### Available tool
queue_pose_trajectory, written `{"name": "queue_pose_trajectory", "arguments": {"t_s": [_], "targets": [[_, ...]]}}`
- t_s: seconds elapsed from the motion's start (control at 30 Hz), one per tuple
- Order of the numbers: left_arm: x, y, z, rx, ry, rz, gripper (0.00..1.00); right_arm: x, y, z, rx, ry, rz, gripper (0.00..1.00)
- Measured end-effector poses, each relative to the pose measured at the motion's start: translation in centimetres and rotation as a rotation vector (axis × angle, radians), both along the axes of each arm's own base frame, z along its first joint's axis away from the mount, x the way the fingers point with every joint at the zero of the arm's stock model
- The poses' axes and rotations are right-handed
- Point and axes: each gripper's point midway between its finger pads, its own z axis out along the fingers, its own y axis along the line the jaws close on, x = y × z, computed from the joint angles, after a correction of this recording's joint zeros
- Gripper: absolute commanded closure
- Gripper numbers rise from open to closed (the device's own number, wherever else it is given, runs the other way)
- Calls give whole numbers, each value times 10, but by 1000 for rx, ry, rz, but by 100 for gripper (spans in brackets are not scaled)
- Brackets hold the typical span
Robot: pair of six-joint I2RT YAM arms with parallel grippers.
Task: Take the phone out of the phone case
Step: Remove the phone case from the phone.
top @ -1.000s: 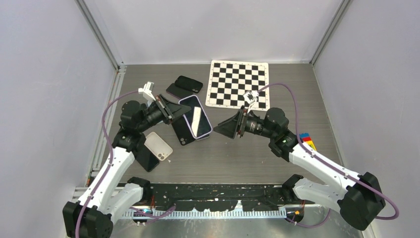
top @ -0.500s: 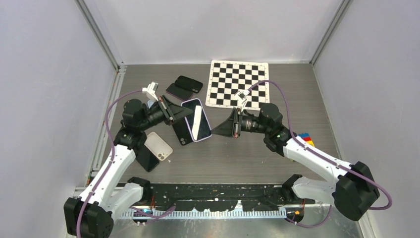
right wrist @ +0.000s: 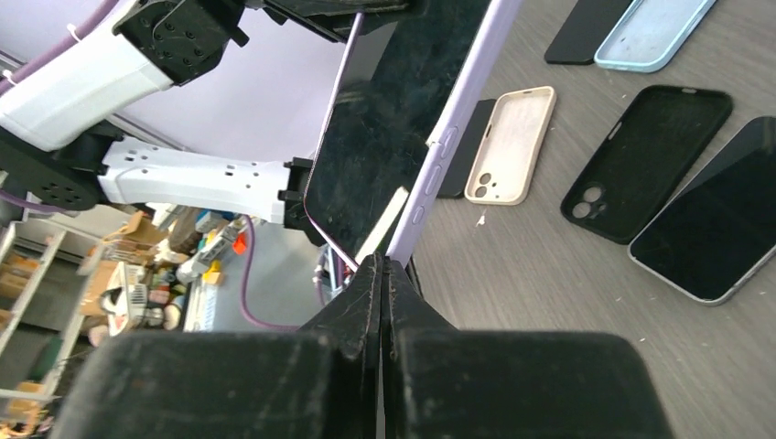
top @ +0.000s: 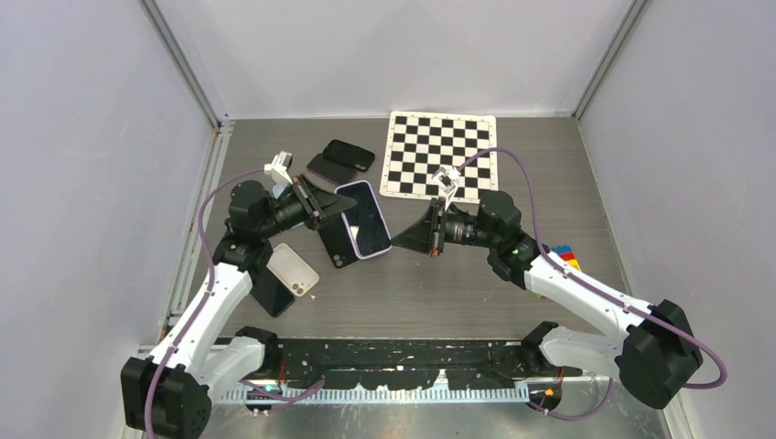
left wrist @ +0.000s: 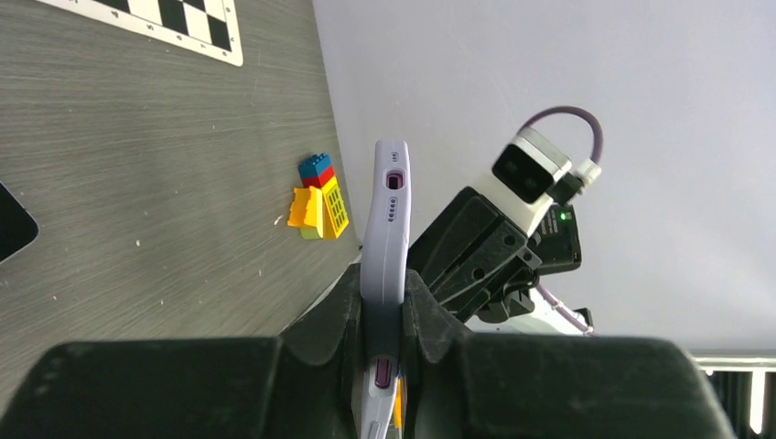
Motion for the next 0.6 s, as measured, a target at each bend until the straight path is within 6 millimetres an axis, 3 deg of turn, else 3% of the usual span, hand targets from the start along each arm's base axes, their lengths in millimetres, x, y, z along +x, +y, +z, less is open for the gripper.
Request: {"name": "queue_pose_trajectory", "arguments": {"t_s": [0.3,0.6], "targets": [[5,-1,-7,-21,78,9,100,3,-2,-1,-55,-157,-36,99],[15,2,-1,-55,80,47,100,18,0,0,-92,-181,-102,99]]}}
